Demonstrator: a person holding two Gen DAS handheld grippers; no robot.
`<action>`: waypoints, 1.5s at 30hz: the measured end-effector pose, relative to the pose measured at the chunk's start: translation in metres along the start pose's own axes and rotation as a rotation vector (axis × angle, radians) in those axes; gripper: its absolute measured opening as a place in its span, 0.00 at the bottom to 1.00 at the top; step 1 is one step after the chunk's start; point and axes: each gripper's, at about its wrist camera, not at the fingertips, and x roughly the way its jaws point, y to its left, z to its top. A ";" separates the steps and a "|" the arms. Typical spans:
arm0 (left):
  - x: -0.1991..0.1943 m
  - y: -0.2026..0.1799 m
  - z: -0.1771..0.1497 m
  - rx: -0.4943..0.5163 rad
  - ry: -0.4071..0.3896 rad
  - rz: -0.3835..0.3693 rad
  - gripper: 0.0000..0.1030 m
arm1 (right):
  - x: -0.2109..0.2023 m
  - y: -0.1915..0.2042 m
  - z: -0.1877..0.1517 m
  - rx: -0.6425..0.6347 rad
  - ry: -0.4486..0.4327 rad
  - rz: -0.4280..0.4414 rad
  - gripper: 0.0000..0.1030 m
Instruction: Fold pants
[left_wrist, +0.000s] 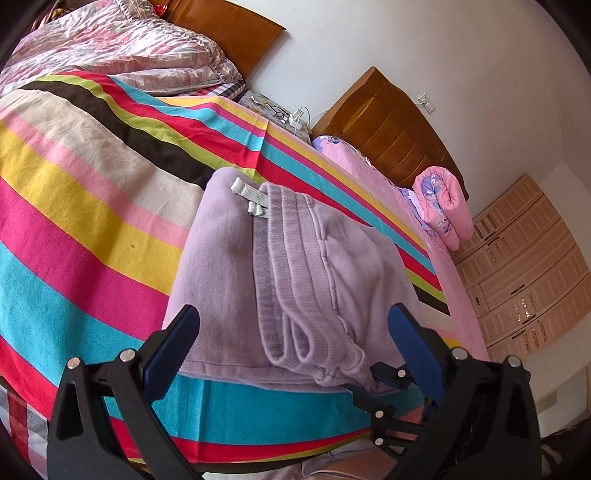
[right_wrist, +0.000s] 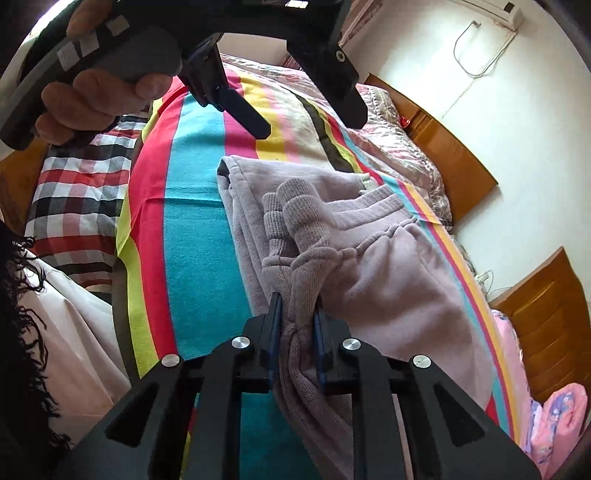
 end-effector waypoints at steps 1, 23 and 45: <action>-0.001 -0.001 0.001 -0.011 0.005 -0.014 0.99 | -0.006 -0.003 0.002 0.007 -0.022 -0.018 0.13; 0.129 -0.014 0.023 -0.122 0.408 -0.110 0.35 | -0.067 -0.082 -0.043 0.486 -0.170 0.055 0.51; 0.065 -0.096 0.069 0.150 0.204 -0.161 0.21 | -0.035 -0.080 -0.168 0.911 0.130 -0.346 0.66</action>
